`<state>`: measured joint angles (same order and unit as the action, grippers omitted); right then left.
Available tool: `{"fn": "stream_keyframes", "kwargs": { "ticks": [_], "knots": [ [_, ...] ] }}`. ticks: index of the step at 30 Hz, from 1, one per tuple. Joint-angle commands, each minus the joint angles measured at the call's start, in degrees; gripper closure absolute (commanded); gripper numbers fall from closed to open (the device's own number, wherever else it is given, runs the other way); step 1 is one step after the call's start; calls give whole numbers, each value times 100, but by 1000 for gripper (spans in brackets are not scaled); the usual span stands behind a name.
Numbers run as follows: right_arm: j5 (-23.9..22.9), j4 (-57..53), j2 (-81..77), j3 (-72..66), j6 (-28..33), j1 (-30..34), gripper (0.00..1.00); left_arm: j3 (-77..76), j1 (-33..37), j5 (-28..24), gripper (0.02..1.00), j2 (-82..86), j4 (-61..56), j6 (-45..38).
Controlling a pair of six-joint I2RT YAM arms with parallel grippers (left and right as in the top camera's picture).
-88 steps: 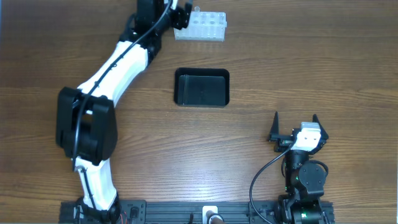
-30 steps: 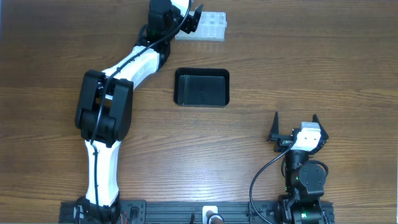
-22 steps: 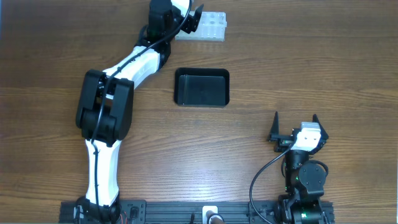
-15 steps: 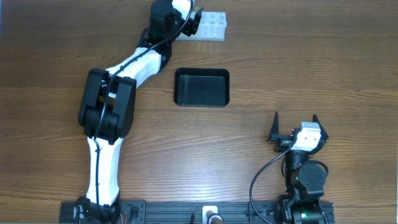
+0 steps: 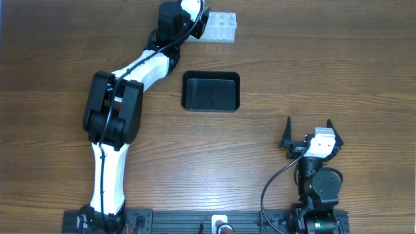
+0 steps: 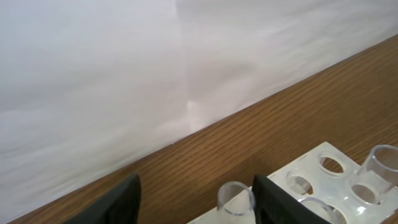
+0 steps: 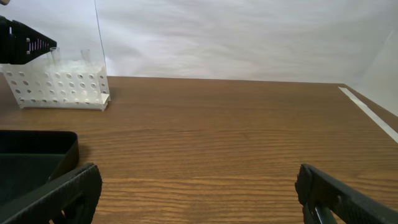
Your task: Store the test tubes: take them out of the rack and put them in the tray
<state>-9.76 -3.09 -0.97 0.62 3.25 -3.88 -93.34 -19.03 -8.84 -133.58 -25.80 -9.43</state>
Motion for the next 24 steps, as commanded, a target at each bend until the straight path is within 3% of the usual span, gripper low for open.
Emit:
{"fn": "stream_keyframes", "kwargs": {
  "ticks": [1,24],
  "knots": [
    [26,-15,4,-33,22,26,7,-133,-48,-74,492,-81,-31,-68],
    [26,-15,4,-33,22,26,9,-133,-85,-76,700,-155,-37,-68]
  ]
}}
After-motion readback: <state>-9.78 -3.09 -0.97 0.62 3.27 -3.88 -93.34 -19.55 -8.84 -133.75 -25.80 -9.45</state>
